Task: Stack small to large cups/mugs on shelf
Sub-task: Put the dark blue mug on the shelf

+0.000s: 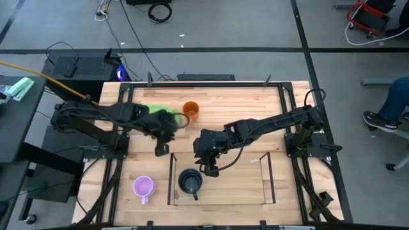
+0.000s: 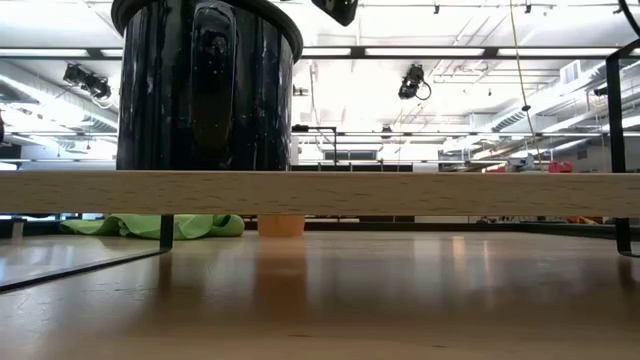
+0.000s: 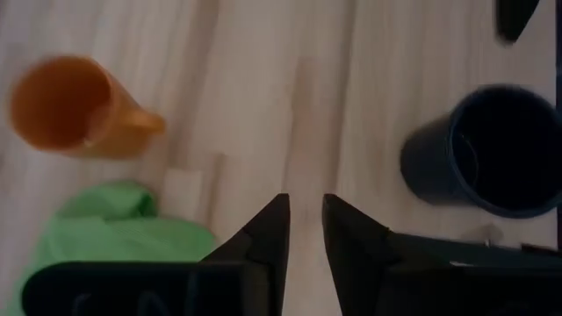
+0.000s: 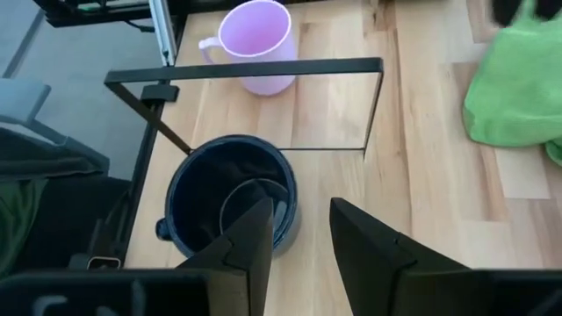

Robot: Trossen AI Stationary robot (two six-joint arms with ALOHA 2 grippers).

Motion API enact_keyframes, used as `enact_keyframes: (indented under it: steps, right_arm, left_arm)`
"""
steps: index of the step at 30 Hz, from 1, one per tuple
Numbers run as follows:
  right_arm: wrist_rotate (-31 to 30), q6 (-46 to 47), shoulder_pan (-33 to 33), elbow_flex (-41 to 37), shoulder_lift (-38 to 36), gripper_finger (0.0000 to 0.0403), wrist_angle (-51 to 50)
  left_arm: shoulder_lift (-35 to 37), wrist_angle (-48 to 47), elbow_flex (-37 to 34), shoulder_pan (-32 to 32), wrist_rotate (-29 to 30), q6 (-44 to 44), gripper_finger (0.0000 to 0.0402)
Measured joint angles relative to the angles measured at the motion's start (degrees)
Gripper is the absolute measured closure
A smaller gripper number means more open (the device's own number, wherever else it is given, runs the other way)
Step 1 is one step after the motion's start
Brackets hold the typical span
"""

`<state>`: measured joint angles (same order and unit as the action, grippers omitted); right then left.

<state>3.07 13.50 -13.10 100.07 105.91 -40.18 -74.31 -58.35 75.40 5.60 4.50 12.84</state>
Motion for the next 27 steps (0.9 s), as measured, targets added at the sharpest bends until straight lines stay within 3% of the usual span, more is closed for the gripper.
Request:
enact_keyframes:
  steps: [10,19,27]
  right_arm:
    - [1.49,1.33,0.6,-0.02,0.0,0.0281,0.69]
    - [1.92,1.13,1.03,-0.11,1.21,0.0281,0.62]
    - [4.05,1.34,1.04,-0.2,4.14,0.0281,-0.65]
  left_arm:
    - [1.79,-5.07,-1.49,-8.43,2.61,-0.01,0.0335]
    - [1.71,-1.98,-11.63,-15.26,1.37,-0.64,0.0338]
    - [2.74,6.12,-21.24,-16.43,-3.5,-1.24,0.0336]
